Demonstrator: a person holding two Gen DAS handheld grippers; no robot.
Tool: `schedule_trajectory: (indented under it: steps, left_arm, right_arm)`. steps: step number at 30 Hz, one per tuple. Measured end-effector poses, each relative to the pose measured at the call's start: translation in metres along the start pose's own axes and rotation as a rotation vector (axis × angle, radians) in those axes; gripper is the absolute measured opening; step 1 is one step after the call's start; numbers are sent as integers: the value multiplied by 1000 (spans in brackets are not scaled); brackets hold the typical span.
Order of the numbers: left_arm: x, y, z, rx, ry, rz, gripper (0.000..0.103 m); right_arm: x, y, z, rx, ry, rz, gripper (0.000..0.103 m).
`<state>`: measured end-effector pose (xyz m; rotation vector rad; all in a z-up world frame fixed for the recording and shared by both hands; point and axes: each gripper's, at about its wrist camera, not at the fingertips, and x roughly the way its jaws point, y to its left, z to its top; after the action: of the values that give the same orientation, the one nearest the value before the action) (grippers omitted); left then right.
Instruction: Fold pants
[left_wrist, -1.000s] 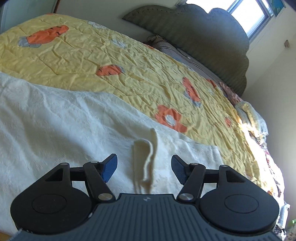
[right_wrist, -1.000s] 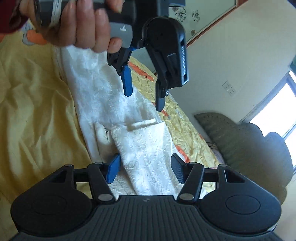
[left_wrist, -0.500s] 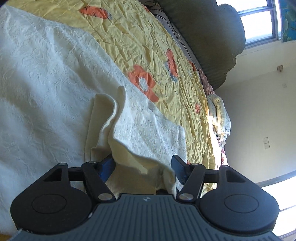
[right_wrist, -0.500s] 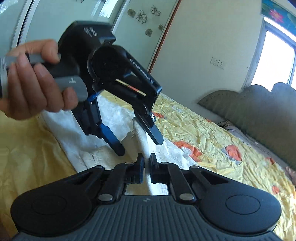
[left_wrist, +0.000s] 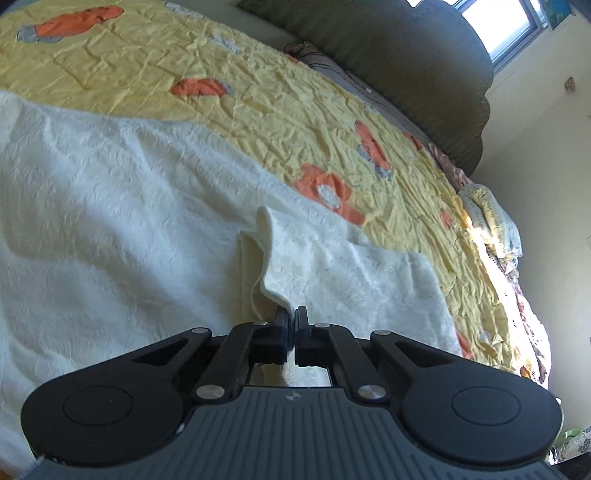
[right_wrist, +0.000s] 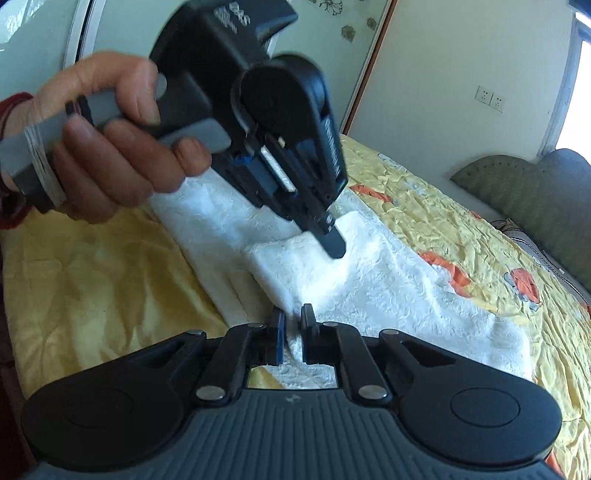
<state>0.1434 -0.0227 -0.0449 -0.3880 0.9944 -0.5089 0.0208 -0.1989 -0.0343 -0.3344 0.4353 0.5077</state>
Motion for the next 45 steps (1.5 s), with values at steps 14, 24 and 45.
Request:
schedule_trajectory:
  steps: [14,24,45]
  left_arm:
    - [2,-26,-20,228,-82,110,6]
    - [7,-29,-20,230,-96,124,17]
    - [9,-31,-20,229,-102,112,21]
  right_arm:
    - [31,-112,-33,548,55,-189,18]
    - [34,-113,-38,603,-28,97,103]
    - [41,-86,-23,426,63,-35,103]
